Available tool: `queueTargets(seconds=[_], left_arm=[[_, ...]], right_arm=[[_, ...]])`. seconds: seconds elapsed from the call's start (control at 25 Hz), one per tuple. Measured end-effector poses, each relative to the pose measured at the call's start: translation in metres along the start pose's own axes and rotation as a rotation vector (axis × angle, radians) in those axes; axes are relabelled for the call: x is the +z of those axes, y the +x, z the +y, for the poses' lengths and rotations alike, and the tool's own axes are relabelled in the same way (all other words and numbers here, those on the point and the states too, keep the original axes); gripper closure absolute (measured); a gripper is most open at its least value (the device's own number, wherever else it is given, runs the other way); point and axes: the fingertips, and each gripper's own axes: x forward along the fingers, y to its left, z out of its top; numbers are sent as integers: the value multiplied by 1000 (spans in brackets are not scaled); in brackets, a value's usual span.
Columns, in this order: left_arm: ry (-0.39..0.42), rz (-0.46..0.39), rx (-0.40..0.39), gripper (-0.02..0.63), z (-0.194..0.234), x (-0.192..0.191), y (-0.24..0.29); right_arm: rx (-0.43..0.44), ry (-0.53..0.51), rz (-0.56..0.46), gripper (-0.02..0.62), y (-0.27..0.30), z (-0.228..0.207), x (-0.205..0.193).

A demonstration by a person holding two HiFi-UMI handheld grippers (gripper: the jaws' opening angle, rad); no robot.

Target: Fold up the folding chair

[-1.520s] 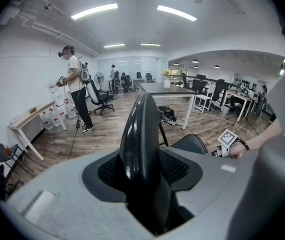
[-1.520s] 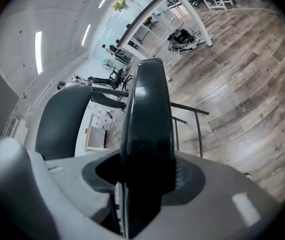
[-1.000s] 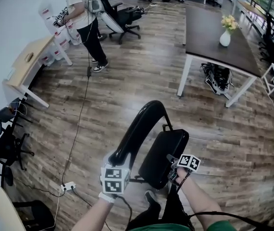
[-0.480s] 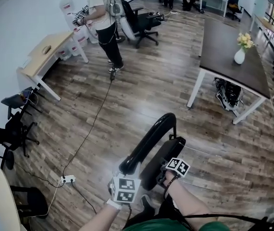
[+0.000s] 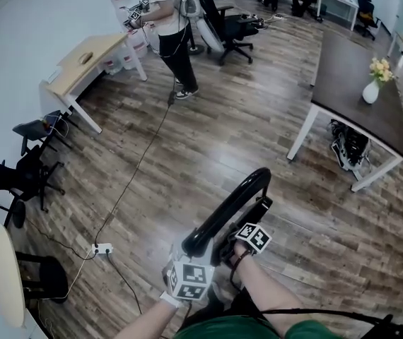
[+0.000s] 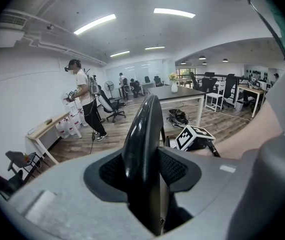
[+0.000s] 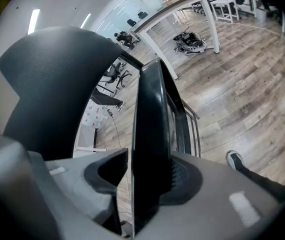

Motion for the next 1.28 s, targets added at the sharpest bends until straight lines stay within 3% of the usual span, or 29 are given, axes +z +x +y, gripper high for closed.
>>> queueTargets(seconds=[0.4, 0.56, 0.68, 1.0, 1.28], left_arm=[[14, 2, 14, 417, 0, 1, -1], [12, 0, 20, 416, 6, 1, -1], [15, -4, 27, 414, 9, 0, 2], [23, -7, 55, 400, 18, 0, 8], [26, -18, 70, 396, 21, 0, 6]], right_arm=[[-16, -3, 8, 402, 12, 21, -4], [25, -9, 13, 393, 12, 28, -5], [60, -39, 21, 347, 15, 32, -5], [92, -223, -3, 325, -7, 29, -8], [105, -242, -47, 325, -48, 13, 5]])
